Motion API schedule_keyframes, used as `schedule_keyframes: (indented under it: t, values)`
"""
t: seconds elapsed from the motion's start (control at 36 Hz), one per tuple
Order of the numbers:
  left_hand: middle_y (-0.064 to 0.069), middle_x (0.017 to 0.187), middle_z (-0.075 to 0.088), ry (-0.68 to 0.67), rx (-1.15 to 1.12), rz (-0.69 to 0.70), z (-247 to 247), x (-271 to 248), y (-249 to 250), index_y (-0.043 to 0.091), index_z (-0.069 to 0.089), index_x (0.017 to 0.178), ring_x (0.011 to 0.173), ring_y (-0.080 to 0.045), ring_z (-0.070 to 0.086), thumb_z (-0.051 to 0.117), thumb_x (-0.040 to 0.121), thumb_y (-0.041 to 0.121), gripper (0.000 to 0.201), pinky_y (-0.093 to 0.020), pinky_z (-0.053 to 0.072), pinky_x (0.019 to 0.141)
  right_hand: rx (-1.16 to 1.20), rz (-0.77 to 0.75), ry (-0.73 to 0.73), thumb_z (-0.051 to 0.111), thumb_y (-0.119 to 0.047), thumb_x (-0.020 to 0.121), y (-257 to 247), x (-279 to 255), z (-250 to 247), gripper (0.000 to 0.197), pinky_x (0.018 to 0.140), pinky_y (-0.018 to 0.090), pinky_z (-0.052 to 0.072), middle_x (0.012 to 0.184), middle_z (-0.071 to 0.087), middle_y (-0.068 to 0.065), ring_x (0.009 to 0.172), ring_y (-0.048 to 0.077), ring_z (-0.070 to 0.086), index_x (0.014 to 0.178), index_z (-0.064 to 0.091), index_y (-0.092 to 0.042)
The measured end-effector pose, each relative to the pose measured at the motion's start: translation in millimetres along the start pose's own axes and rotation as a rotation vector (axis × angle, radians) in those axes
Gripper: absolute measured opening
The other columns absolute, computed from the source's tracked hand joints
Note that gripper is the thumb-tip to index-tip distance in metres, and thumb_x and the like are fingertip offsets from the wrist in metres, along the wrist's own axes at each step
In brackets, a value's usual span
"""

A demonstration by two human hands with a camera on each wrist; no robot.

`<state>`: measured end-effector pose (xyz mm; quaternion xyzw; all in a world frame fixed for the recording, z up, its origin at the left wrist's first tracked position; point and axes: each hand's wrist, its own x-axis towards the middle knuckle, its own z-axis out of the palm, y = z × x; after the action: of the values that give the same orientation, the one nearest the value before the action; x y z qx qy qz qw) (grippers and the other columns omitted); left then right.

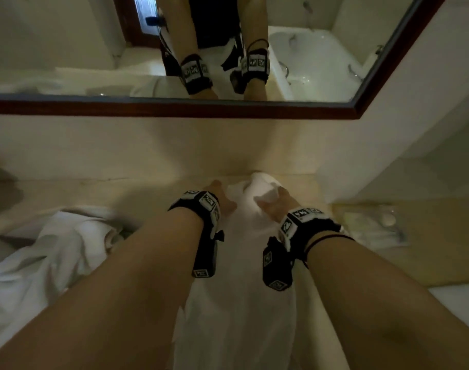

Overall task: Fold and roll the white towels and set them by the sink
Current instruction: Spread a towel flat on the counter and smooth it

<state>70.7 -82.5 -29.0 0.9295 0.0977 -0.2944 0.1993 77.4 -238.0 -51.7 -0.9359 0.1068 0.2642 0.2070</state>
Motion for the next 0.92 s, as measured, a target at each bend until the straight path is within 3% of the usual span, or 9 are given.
schedule_keyframes:
  t: [0.19, 0.31, 0.42, 0.53, 0.64, 0.67, 0.72, 0.81, 0.92]
  values:
    - [-0.011, 0.143, 0.039, -0.119, -0.013, 0.022, -1.9, 14.3, 3.4, 0.008, 0.031, 0.141, 0.127, -0.029, 0.044, 0.068, 0.083, 0.038, 0.075, -0.034, 0.039, 0.096, 0.12, -0.036, 0.012, 0.053, -0.044, 0.086, -10.6, 21.7, 8.0, 0.066, 0.103, 0.031, 0.036, 0.14, 0.04, 0.004, 0.133, 0.026, 0.039, 0.143, 0.03, -0.022]
    - [-0.014, 0.137, 0.047, 0.054, -0.035, 0.133, -25.1, 6.8, 9.7, 0.008, 0.039, 0.137, 0.123, -0.03, 0.047, 0.063, 0.088, 0.027, 0.057, -0.034, 0.041, 0.098, 0.228, -0.123, 0.147, 0.046, -0.016, 0.097, -18.3, 16.3, -22.2, 0.044, 0.098, 0.031, 0.037, 0.133, 0.05, 0.015, 0.123, 0.03, 0.047, 0.139, 0.04, -0.004]
    - [-0.014, 0.134, 0.045, 0.31, -0.008, 0.19, -52.7, 2.2, 0.5, 0.014, 0.035, 0.137, 0.121, -0.032, 0.044, 0.071, 0.078, 0.036, 0.073, -0.037, 0.041, 0.097, 0.256, -0.277, 0.236, 0.046, -0.008, 0.095, -33.3, 19.0, -44.2, 0.037, 0.095, 0.027, 0.035, 0.128, 0.053, 0.02, 0.119, 0.032, 0.05, 0.131, 0.047, 0.002]
    - [-0.012, 0.137, 0.039, 0.117, 0.288, 0.102, -51.1, -4.4, -13.4, 0.027, 0.039, 0.137, 0.125, -0.033, 0.039, 0.074, 0.069, 0.052, 0.081, -0.038, 0.036, 0.103, -0.085, -0.23, -0.064, 0.057, -0.021, 0.085, -15.2, 9.7, -44.5, 0.046, 0.095, 0.035, 0.044, 0.127, 0.055, 0.007, 0.112, 0.027, 0.053, 0.131, 0.051, -0.015]
    - [0.001, 0.124, 0.056, -0.114, 0.081, 0.064, -40.9, -10.5, -17.3, 0.02, 0.065, 0.115, 0.116, -0.021, 0.049, 0.055, 0.091, 0.041, 0.033, -0.024, 0.036, 0.095, -0.42, -0.045, -0.346, 0.073, -0.042, 0.068, 22.0, 24.2, -15.6, 0.03, 0.094, 0.038, 0.045, 0.105, 0.046, -0.006, 0.095, 0.017, 0.044, 0.094, 0.062, -0.035]
    - [0.002, 0.116, 0.058, -0.107, -0.028, 0.02, -39.6, -9.9, -18.2, 0.018, 0.069, 0.105, 0.11, -0.02, 0.051, 0.05, 0.094, 0.039, 0.031, -0.022, 0.036, 0.089, -0.421, -0.045, -0.344, 0.071, -0.049, 0.069, 25.4, 23.2, -16.8, 0.029, 0.098, 0.041, 0.046, 0.105, 0.047, -0.008, 0.095, 0.018, 0.047, 0.095, 0.061, -0.041]
    - [-0.003, 0.108, 0.061, 0.022, -0.161, -0.031, -37.1, -2.8, -19.5, 0.015, 0.071, 0.097, 0.098, -0.019, 0.053, 0.048, 0.096, 0.04, 0.035, -0.019, 0.037, 0.079, -0.299, -0.058, -0.249, 0.061, -0.039, 0.086, 26.3, 29.4, -23.2, 0.041, 0.102, 0.037, 0.042, 0.119, 0.053, -0.001, 0.11, 0.024, 0.052, 0.125, 0.055, -0.027]
    - [-0.002, 0.126, 0.053, 0.212, -0.074, -0.057, -32.5, 14.8, -24.8, 0.023, 0.055, 0.122, 0.115, -0.024, 0.051, 0.063, 0.083, 0.044, 0.045, -0.027, 0.044, 0.095, -0.037, -0.039, -0.106, 0.056, -0.034, 0.091, 19.8, 26.4, -24.9, 0.058, 0.103, 0.04, 0.04, 0.14, 0.043, 0.013, 0.121, 0.031, 0.048, 0.14, 0.034, -0.013]
    - [-0.008, 0.147, 0.036, 0.046, -0.149, -0.091, -20.5, 30.1, -28.4, 0.028, 0.026, 0.145, 0.13, -0.031, 0.042, 0.072, 0.062, 0.059, 0.101, -0.044, 0.04, 0.105, -0.04, -0.157, -0.174, 0.041, -0.035, 0.099, 11.9, 15.2, -11.0, 0.05, 0.109, 0.037, 0.032, 0.15, 0.031, 0.007, 0.133, 0.03, 0.037, 0.145, 0.032, -0.017]
